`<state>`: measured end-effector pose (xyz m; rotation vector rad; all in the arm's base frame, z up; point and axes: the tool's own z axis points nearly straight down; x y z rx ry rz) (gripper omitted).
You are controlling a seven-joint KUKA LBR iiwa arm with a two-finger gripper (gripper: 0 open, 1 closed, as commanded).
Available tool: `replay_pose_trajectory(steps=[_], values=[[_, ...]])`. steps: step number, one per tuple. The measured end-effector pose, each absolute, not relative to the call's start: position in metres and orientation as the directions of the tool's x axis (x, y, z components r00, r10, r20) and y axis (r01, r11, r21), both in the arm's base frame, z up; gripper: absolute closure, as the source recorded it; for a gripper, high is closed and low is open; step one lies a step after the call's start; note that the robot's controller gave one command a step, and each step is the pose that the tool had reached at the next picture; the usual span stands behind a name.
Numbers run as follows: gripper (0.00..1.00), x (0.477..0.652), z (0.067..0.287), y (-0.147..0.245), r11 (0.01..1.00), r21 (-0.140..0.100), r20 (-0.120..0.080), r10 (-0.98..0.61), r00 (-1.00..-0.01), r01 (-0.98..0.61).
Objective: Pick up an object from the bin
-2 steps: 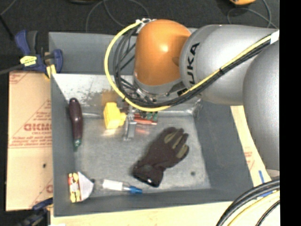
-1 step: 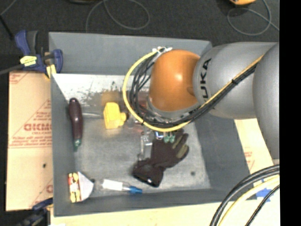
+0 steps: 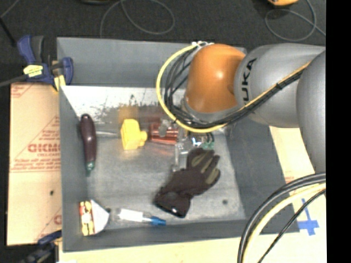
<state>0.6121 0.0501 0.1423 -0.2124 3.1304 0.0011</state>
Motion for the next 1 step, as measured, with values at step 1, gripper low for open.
replay_pose_trajectory(steps=[1], values=[[0.0,0.5863,0.1414,0.0135,0.948,-0.002,-0.008,-0.319,-0.948,-0.319]])
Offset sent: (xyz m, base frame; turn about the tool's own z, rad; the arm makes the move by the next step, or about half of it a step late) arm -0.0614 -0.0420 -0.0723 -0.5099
